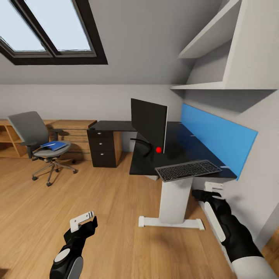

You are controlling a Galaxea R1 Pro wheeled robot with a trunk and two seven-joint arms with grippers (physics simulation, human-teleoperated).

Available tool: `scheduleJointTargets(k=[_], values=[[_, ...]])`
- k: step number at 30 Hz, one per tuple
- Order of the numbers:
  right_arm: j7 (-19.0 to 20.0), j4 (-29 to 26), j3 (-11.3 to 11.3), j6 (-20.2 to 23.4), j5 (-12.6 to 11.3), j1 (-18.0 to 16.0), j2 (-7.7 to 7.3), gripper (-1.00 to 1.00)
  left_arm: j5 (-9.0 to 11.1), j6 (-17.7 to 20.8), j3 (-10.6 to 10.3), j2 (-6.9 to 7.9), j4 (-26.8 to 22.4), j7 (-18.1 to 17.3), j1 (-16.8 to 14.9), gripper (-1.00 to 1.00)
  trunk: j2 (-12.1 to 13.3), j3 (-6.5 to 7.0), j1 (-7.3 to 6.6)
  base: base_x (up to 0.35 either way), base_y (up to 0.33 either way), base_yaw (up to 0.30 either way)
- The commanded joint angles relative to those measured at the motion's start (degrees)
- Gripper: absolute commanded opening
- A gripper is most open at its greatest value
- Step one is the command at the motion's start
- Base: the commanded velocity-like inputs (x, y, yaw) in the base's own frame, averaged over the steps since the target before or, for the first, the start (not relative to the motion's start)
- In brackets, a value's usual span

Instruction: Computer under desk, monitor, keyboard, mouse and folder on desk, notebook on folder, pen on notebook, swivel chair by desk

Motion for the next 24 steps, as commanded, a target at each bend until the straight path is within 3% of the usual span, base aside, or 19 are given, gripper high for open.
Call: scheduleJointTargets(k=[1,9,15,24], values=[[-0.53,0.92,0.68,0.15,-0.57,-0.04,-0.07,1.0,0.5,0.15,-0.07,0.01,-0.08,0.45,-0.01,1.0,-0.03,-0.06,-0.01,-0.029,0.0,0.0],[-0.44,4.28,3.35,0.15,-0.61,-0.04,0.0,1.0,0.5,0.15,-0.07,0.01,-0.1,0.43,-0.02,1.0,-0.03,-0.06,-0.01,-0.011,0.0,0.0],[-0.36,4.86,3.87,0.15,-0.62,-0.04,0.09,1.0,0.5,0.15,-0.07,0.01,-0.2,0.38,-0.04,1.0,-0.03,-0.06,-0.01,0.021,0.02,0.0],[-0.33,5.29,4.06,0.15,-0.63,-0.04,0.16,1.0,0.52,0.15,-0.07,0.07,-0.33,0.36,-0.04,1.0,-0.03,-0.06,-0.01,0.166,0.144,0.0]])
